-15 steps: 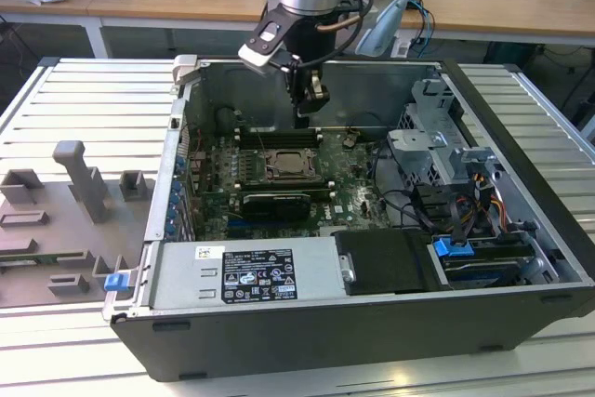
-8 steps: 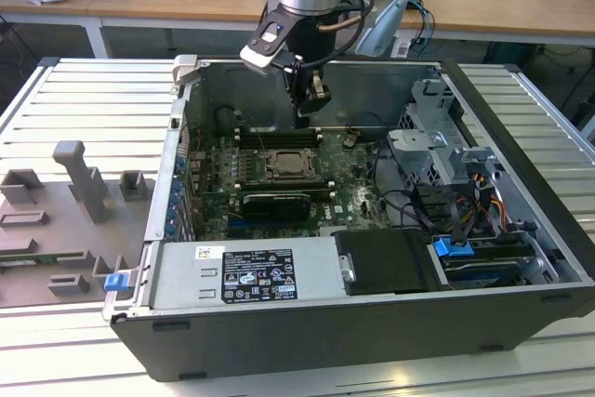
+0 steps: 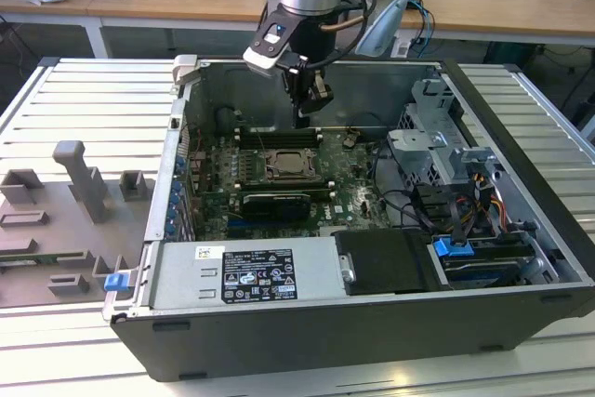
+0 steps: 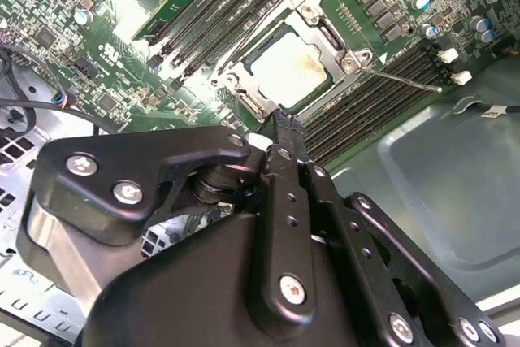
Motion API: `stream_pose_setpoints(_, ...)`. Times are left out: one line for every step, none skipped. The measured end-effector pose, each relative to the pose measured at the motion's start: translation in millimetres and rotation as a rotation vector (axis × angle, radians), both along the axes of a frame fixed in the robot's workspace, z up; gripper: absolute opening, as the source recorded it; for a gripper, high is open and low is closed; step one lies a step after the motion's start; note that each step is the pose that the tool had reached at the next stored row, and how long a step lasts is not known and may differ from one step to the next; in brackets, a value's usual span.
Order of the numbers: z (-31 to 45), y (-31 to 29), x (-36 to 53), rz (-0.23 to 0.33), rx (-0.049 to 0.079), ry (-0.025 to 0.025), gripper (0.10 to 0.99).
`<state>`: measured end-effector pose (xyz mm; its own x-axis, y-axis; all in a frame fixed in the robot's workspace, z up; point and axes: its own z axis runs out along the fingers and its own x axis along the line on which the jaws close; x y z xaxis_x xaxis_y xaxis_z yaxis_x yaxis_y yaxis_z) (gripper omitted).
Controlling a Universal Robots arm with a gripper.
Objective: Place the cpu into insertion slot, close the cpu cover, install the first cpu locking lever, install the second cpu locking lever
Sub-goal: 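Install the first cpu locking lever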
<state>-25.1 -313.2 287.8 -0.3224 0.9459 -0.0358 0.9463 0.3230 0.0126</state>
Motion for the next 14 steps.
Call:
stream_pose_setpoints(0.0, 0.0, 0.0, 0.008, 0.0, 0.0, 0.106)
stream_pose_setpoints(0.0, 0.0, 0.0, 0.017, 0.0, 0.0, 0.106)
stream_pose_setpoints(0.0, 0.0, 0.0, 0.021, 0.0, 0.0, 0.106)
stream_pose_setpoints(0.0, 0.0, 0.0, 0.028, 0.0, 0.0, 0.106)
stream_pose_setpoints(0.0, 0.0, 0.0, 0.034, 0.0, 0.0, 0.106)
stream_pose_setpoints(0.0, 0.0, 0.0, 0.038, 0.0, 0.0, 0.106)
stream_pose_setpoints(0.0, 0.0, 0.0, 0.046, 0.0, 0.0, 0.106)
stream_pose_setpoints(0.0, 0.0, 0.0, 0.055, 0.0, 0.0, 0.106)
stream_pose_setpoints(0.0, 0.0, 0.0, 0.062, 0.0, 0.0, 0.106)
stream_pose_setpoints(0.0, 0.0, 0.0, 0.067, 0.0, 0.0, 0.106)
stream_pose_setpoints(0.0, 0.0, 0.0, 0.071, 0.0, 0.0, 0.106)
stream_pose_setpoints(0.0, 0.0, 0.0, 0.078, 0.0, 0.0, 0.106)
stream_pose_setpoints(0.0, 0.0, 0.0, 0.083, 0.0, 0.0001, 0.106)
stream_pose_setpoints(0.0, 0.0, 0.0, 0.087, 0.0, 0.0001, 0.106)
